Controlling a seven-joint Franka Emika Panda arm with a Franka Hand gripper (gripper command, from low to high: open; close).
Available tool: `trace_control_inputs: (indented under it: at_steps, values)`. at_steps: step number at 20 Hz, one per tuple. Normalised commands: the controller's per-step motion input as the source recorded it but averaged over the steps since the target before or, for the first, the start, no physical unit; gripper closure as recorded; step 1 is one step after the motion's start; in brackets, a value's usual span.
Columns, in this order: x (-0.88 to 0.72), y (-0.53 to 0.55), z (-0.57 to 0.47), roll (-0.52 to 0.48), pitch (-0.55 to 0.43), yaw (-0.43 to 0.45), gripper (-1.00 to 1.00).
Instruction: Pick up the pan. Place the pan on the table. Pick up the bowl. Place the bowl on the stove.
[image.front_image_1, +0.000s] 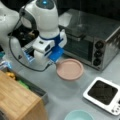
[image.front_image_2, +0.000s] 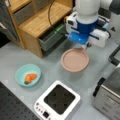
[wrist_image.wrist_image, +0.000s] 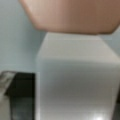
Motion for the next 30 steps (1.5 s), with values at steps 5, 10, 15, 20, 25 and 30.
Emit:
trace_control_inputs:
  at_steps: [5,10,15,20,25,30]
  values:
    - [-0.21,-0.13,-0.26,0.028,-0.231,0.076,1.00]
    - [-0.15,-0.13,-0.26,0.027,-0.193,0.071,1.00]
    - [-0.03,-0.11,-0.23,0.007,-0.136,0.072,1.00]
    - [0.13,-0.09,-0.21,-0.016,-0.089,0.079,1.00]
    - [0.20,-0.06,-0.14,-0.047,-0.054,0.074,1.00]
    - [0.20,-0.02,-0.02,-0.055,-0.032,0.071,1.00]
